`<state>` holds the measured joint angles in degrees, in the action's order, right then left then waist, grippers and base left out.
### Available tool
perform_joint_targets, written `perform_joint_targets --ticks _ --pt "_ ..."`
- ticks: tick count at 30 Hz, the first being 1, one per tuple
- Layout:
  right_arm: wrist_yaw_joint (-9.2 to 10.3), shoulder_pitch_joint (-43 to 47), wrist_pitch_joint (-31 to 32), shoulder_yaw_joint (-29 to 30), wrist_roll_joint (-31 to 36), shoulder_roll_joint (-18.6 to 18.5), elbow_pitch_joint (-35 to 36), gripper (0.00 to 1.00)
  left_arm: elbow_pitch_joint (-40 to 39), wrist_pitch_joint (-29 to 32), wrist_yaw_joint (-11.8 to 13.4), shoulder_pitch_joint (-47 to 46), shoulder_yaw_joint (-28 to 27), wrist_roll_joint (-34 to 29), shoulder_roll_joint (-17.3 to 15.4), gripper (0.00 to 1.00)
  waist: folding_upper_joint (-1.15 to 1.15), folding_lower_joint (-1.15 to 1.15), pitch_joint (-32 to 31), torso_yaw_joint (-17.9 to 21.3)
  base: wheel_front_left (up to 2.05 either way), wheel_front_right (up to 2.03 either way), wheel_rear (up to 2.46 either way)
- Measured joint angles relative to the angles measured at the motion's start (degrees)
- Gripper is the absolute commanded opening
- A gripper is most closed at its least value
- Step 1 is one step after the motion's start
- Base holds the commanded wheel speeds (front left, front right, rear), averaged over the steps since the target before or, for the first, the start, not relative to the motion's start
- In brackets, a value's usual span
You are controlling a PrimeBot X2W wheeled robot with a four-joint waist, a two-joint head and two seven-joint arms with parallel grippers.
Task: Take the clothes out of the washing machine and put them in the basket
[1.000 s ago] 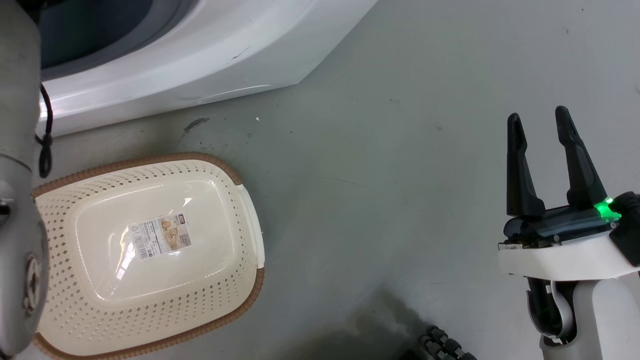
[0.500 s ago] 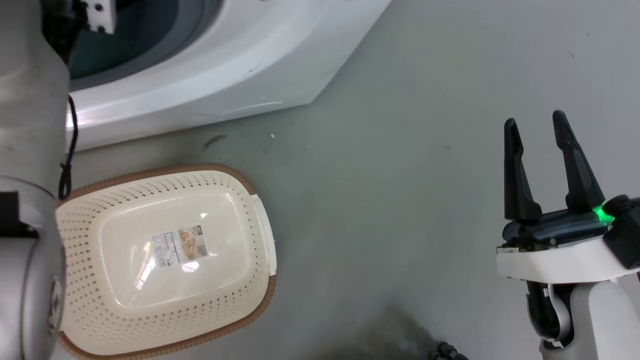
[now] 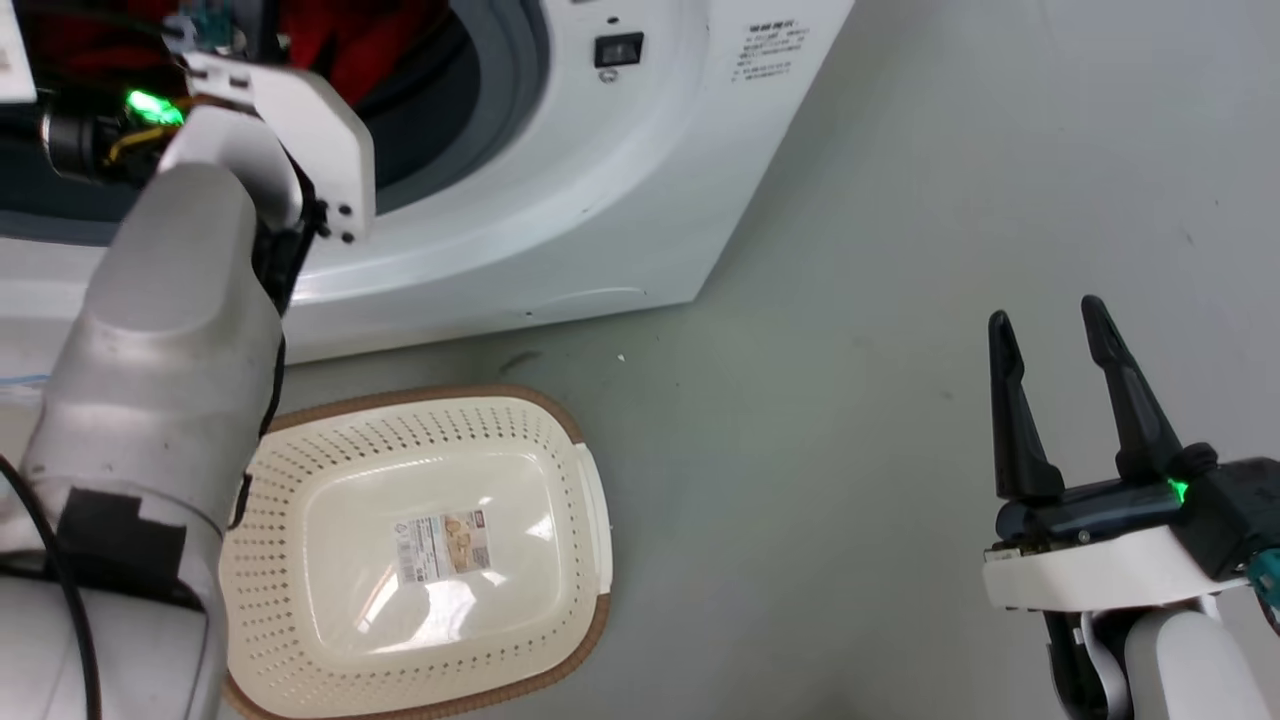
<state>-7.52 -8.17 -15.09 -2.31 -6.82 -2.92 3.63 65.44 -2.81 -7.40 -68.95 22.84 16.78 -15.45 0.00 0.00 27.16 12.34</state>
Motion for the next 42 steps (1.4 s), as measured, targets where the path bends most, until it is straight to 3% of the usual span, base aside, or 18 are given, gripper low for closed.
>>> perform_joint_targets --ticks 8,19,31,42 --pt "0.01 4.08 0.00 -0.30 1.38 -0.01 -1.35 1.00 -3.74 -7.87 0.00 10.13 5.16 6.03 -0.69 0.00 0.00 -0.01 -6.65 -2.49 0.00 0.00 0.00" --pt "0.01 8.27 0.00 -0.40 2.67 -0.01 -2.35 1.00 -11.31 -11.85 0.00 22.98 8.05 9.35 -0.97 0.00 0.00 -0.01 -15.26 -6.01 0.00 0.00 0.00" --pt "0.00 12.69 0.00 -0.49 2.77 -0.01 -3.39 1.00 -28.73 -11.89 2.65 39.78 8.76 9.71 -2.19 0.00 0.00 -0.02 -22.97 -8.57 0.00 0.00 0.00" --pt "0.01 15.33 0.00 -0.67 2.74 -0.02 -3.59 1.00 -42.79 -6.08 4.67 53.66 11.14 12.68 -4.12 0.00 0.00 -0.01 -26.28 -10.28 0.00 0.00 0.00"
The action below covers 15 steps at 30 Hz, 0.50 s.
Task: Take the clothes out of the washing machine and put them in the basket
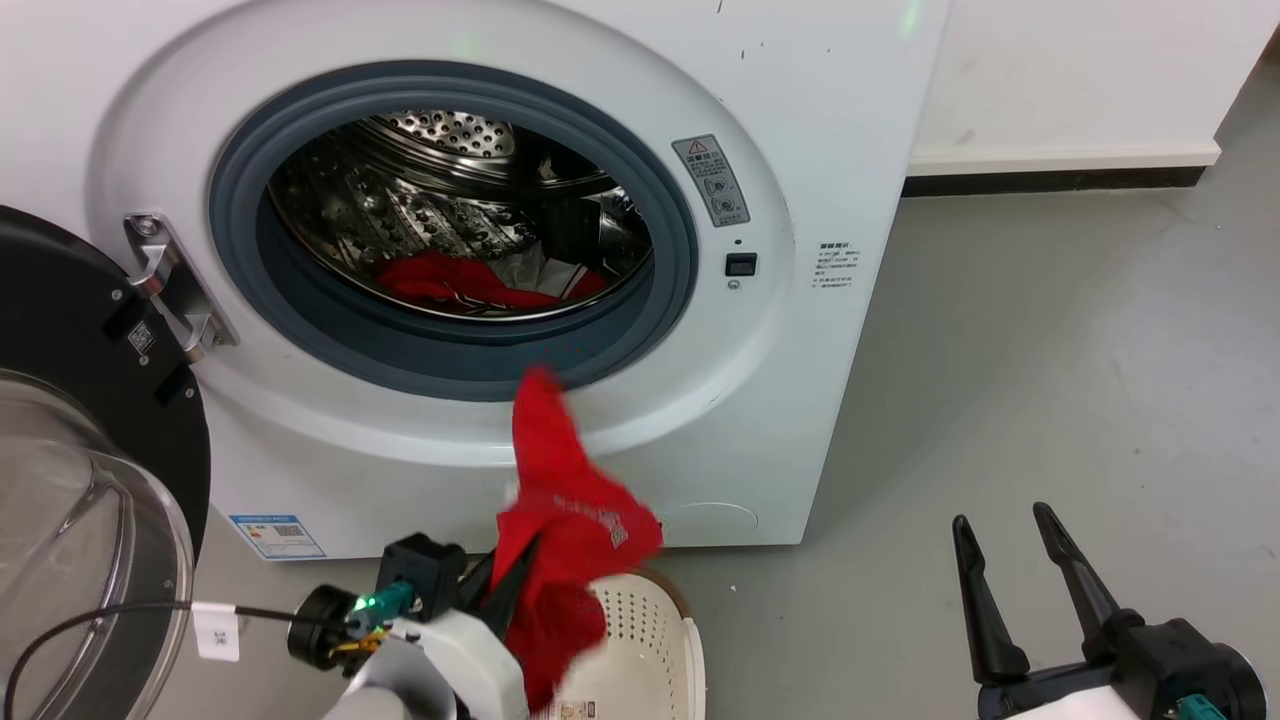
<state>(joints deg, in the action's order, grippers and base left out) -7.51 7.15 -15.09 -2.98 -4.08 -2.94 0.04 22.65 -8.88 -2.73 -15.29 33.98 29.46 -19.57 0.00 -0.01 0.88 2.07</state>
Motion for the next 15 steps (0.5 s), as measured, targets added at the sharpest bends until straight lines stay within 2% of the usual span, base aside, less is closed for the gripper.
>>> perform_joint_targets --ticks 8,15 --pt "0.00 -0.24 0.00 -0.19 0.05 0.01 0.08 1.00 -1.56 0.65 1.25 3.42 0.45 0.81 -0.45 0.00 0.00 0.00 1.77 0.42 0.00 0.00 0.00" --pt "0.00 -2.26 0.00 -0.15 0.23 0.00 0.34 1.00 1.34 -0.36 1.27 3.16 0.64 1.08 0.42 0.00 0.00 0.01 5.22 1.52 0.00 0.00 0.00"
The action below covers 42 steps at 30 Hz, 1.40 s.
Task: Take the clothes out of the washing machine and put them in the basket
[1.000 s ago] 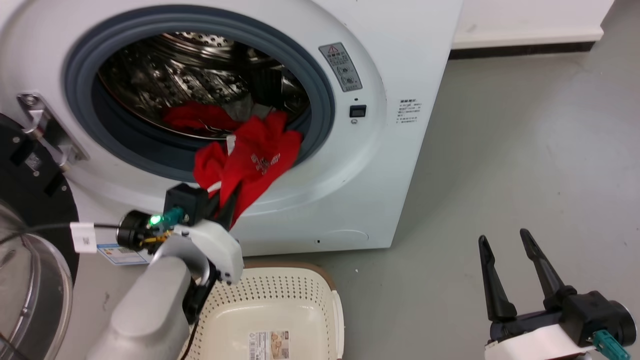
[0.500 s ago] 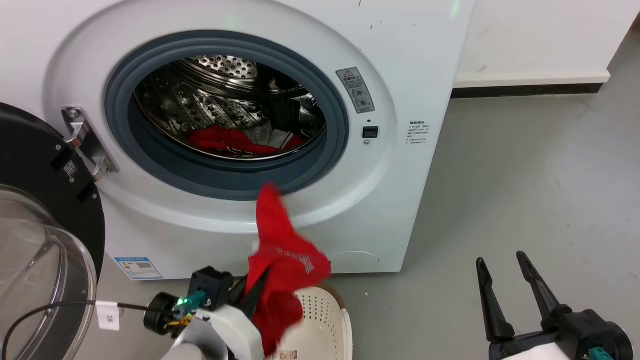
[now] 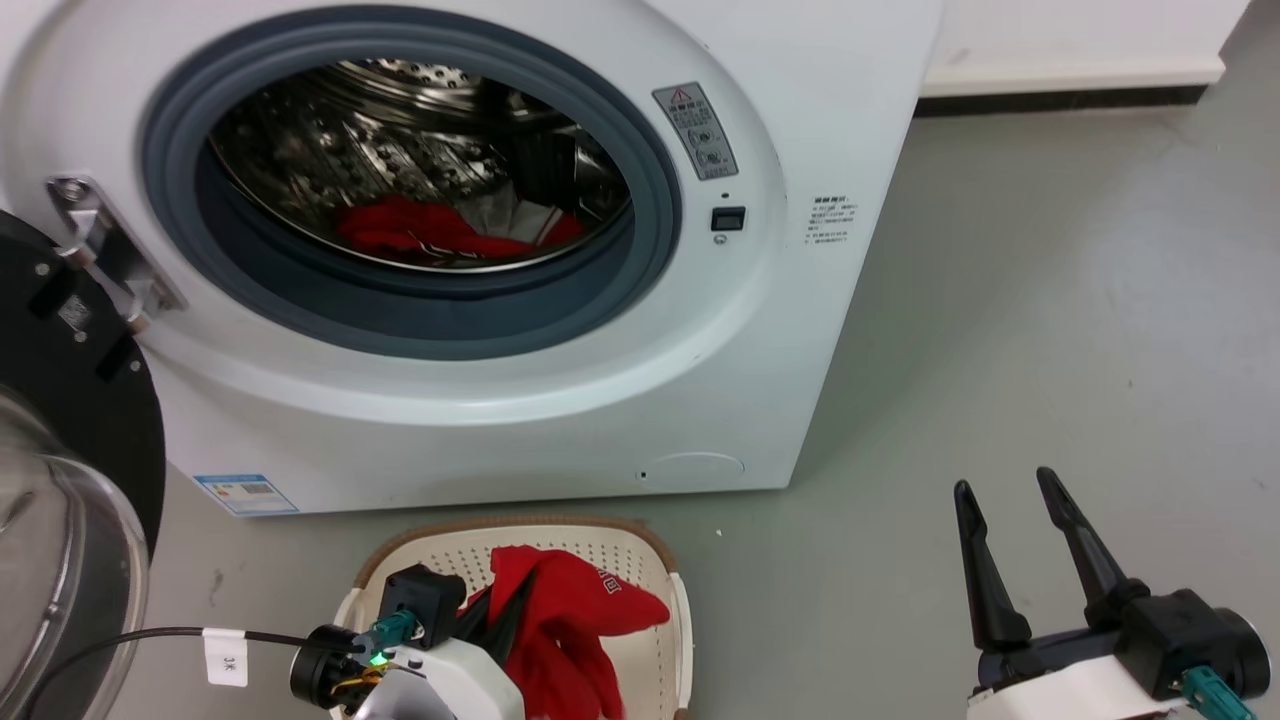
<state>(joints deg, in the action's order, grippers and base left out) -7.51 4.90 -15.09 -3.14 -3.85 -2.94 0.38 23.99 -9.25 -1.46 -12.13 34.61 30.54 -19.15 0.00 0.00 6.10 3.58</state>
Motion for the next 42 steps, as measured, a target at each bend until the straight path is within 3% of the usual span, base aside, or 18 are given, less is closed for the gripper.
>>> perform_joint_targets --ticks 10,25,33,42 --pt "0.00 -4.22 0.00 0.54 0.27 -0.01 0.93 1.00 13.30 -1.80 -2.32 -4.11 0.47 0.98 2.48 0.00 0.00 0.01 7.48 2.35 0.00 0.00 0.00" --pt "0.00 -10.66 0.00 1.75 -0.92 0.00 1.99 1.00 35.79 -3.80 -4.89 -19.33 0.86 1.57 7.56 0.00 0.00 0.01 20.54 3.84 0.00 0.00 0.00" --pt "0.00 -14.72 -0.01 1.90 -1.75 0.00 2.80 1.00 45.92 -2.14 -4.52 -26.58 1.87 0.89 8.28 0.00 0.00 0.01 27.23 4.47 0.00 0.00 0.00" --pt "0.00 -18.22 0.00 2.18 -3.25 0.00 4.67 1.00 48.74 1.08 -2.32 -33.17 5.79 -2.98 6.89 0.00 0.00 0.01 35.05 6.01 0.00 0.00 0.00"
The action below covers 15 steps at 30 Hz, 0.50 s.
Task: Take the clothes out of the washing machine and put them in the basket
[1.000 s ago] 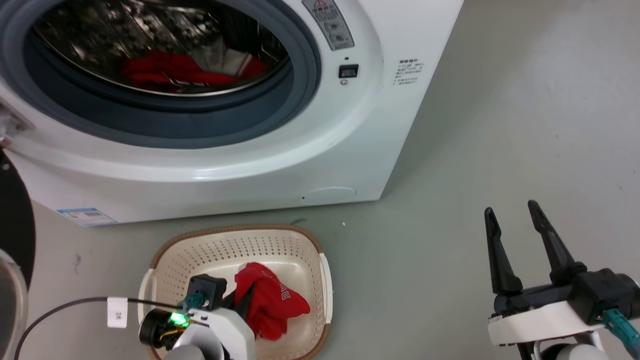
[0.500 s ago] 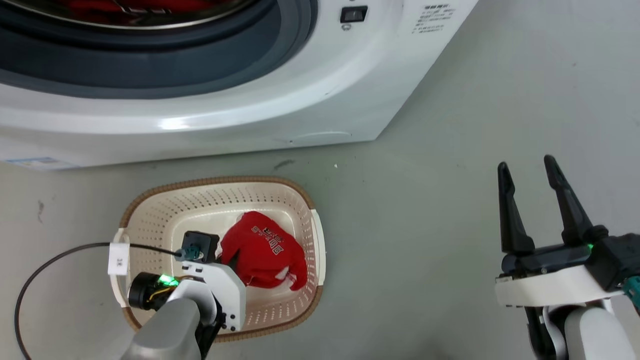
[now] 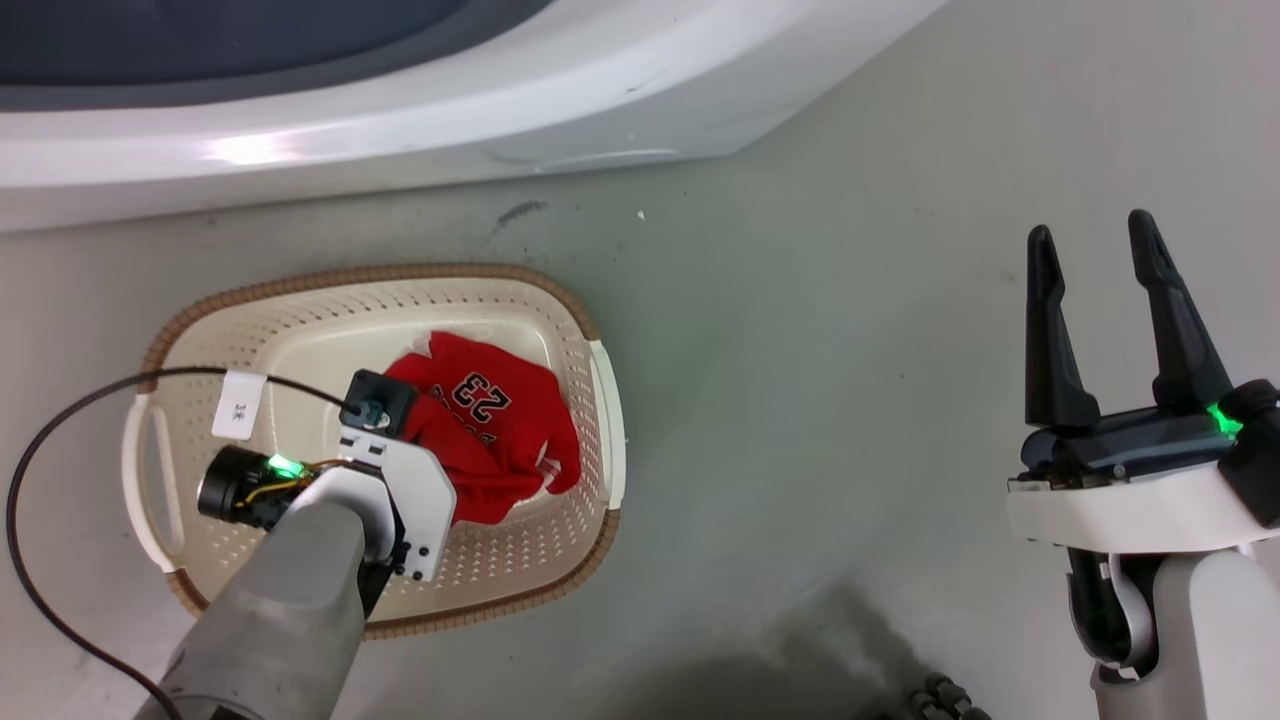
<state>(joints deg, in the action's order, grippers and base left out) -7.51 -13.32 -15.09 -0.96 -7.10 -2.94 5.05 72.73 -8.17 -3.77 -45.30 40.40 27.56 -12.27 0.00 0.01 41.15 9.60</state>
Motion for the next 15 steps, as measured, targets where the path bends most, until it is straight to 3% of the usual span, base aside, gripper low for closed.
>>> perform_joint_targets --ticks 9,10,11,12,15 --pt "0.00 -2.02 0.00 -0.19 -0.93 0.00 0.90 1.00 0.76 2.42 1.76 -3.53 2.81 -2.60 -1.15 0.00 0.00 0.00 6.05 1.19 0.00 0.00 0.00" --pt "0.00 -2.06 0.00 -0.21 -0.93 0.00 0.89 1.00 0.82 2.48 1.79 -3.61 2.96 -2.60 -1.12 0.27 0.00 0.00 6.24 1.23 0.00 0.00 0.00" --pt "0.00 -2.17 0.00 -0.22 -0.93 0.00 0.82 1.00 0.85 2.56 1.80 -3.77 3.10 -2.61 -1.08 0.82 0.00 0.00 6.25 1.23 0.00 0.00 0.00" --pt "0.00 -2.33 0.00 -0.24 -0.93 0.00 0.78 1.00 0.87 2.54 1.81 -3.98 3.52 -2.79 -1.04 1.00 0.00 0.00 6.16 1.21 0.00 0.00 0.00" --pt "0.00 -2.79 0.00 -0.35 -0.92 0.00 0.54 1.00 0.90 2.25 1.30 -4.24 4.28 -3.38 -0.71 1.00 0.00 0.00 5.48 1.13 0.00 0.00 0.00"
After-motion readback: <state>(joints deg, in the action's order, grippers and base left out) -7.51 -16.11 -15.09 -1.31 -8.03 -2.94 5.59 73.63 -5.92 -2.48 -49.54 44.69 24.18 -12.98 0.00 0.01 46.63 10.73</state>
